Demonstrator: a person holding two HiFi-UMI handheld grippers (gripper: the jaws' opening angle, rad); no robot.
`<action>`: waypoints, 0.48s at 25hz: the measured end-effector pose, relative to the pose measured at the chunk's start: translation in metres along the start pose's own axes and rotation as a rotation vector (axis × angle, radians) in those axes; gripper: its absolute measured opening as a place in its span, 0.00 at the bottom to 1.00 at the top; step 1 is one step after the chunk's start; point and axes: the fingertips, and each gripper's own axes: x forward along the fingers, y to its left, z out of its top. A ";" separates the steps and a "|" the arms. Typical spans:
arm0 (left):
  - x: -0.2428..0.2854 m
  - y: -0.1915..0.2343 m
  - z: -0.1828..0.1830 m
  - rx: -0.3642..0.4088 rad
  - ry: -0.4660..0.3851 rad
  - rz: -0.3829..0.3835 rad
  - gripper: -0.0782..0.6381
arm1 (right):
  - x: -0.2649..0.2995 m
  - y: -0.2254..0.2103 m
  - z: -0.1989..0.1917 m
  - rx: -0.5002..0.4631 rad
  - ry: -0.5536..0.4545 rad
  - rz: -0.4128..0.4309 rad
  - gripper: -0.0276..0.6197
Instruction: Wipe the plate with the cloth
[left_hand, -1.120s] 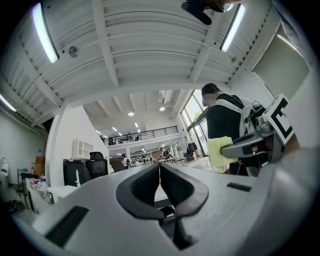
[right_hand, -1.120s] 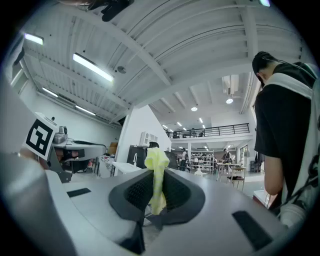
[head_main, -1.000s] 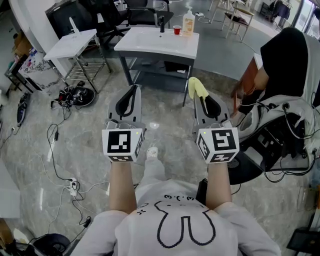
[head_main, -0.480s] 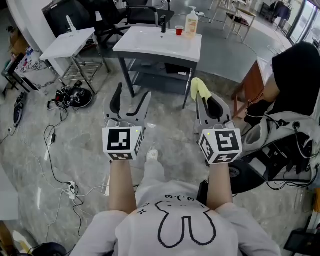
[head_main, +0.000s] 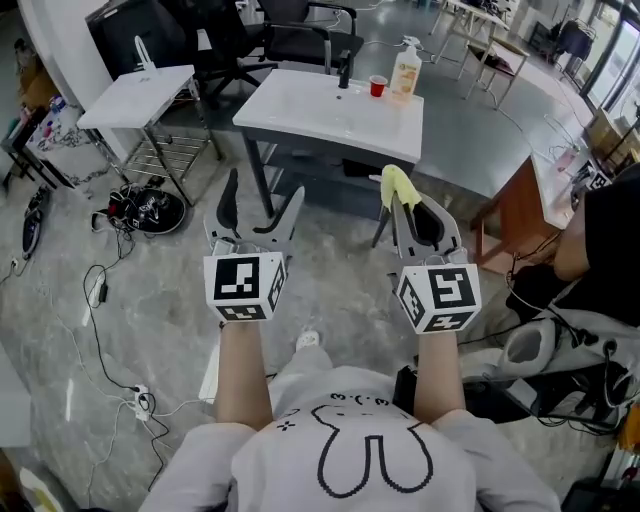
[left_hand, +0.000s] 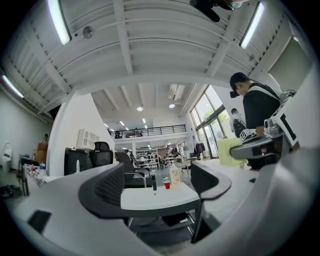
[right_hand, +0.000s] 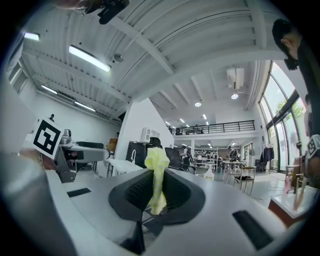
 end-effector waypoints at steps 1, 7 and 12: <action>0.011 0.010 -0.002 0.001 -0.001 0.001 0.67 | 0.015 -0.002 0.000 0.000 0.001 -0.002 0.12; 0.081 0.069 -0.016 -0.014 -0.006 -0.015 0.67 | 0.107 -0.007 -0.004 0.005 0.020 -0.029 0.12; 0.123 0.104 -0.031 -0.008 -0.020 -0.040 0.67 | 0.161 -0.008 -0.013 -0.010 0.047 -0.049 0.12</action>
